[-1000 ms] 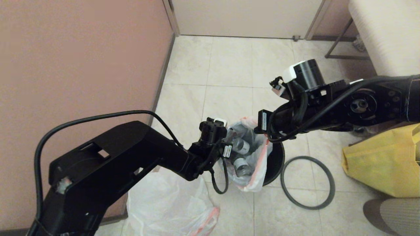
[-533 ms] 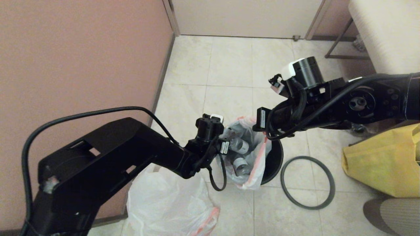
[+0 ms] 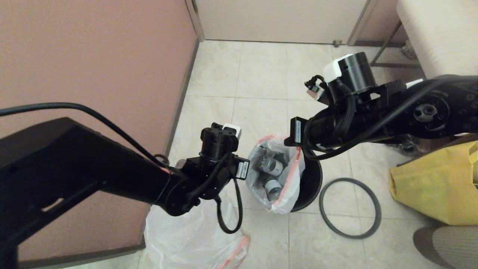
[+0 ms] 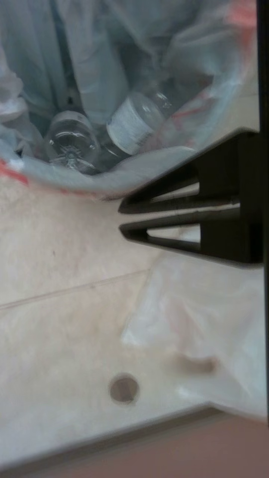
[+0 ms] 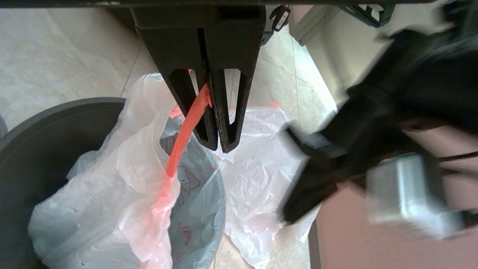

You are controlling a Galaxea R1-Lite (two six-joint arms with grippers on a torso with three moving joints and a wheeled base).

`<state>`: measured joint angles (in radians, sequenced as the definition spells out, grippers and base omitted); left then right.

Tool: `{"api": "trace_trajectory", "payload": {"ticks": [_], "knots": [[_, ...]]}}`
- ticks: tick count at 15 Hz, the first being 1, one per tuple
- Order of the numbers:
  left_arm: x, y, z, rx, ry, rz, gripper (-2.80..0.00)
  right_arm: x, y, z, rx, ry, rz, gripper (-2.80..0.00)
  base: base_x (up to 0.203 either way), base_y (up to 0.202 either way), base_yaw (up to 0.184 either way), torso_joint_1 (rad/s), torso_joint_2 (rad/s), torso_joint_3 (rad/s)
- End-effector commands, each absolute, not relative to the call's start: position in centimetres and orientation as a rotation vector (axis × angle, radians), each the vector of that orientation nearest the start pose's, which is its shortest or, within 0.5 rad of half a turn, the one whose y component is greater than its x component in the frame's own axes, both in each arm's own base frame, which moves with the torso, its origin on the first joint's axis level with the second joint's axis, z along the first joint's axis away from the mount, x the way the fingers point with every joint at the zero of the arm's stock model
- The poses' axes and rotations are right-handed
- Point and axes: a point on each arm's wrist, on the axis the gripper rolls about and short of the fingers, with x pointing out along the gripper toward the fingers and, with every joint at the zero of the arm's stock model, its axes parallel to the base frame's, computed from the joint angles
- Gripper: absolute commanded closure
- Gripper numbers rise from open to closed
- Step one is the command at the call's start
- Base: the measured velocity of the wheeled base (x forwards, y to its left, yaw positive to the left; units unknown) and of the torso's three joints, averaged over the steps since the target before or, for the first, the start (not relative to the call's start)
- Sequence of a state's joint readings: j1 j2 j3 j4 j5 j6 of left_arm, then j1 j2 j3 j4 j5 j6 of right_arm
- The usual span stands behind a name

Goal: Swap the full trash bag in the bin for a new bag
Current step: Place the trash bag on the floor

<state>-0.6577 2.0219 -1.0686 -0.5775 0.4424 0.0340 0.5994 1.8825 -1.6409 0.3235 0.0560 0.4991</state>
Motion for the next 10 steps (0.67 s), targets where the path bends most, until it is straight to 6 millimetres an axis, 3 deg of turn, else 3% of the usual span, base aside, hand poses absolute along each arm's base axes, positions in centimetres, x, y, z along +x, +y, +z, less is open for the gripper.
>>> {"api": "trace_trajectory", "payload": {"ticks": [1,6,10], "knots": [[28.8,-21.0,16.6,0.199,0.262,-0.212,0.0,29.9,20.7,26.4,0.316,0.698,0.486,0.0,0.0,0.0,0.0,0.0,0.0,0.0],[21.3,-15.9,20.0,0.203,0.191,-0.146,0.0,28.9,19.9,28.0,0.309,0.656,0.466,0.0,0.0,0.0,0.0,0.0,0.0,0.0],[16.5,-10.9,21.3,0.205,0.123,-0.055,0.0,25.6,18.5,31.1,0.299,0.611,0.502,0.0,0.0,0.0,0.0,0.0,0.0,0.0]]}}
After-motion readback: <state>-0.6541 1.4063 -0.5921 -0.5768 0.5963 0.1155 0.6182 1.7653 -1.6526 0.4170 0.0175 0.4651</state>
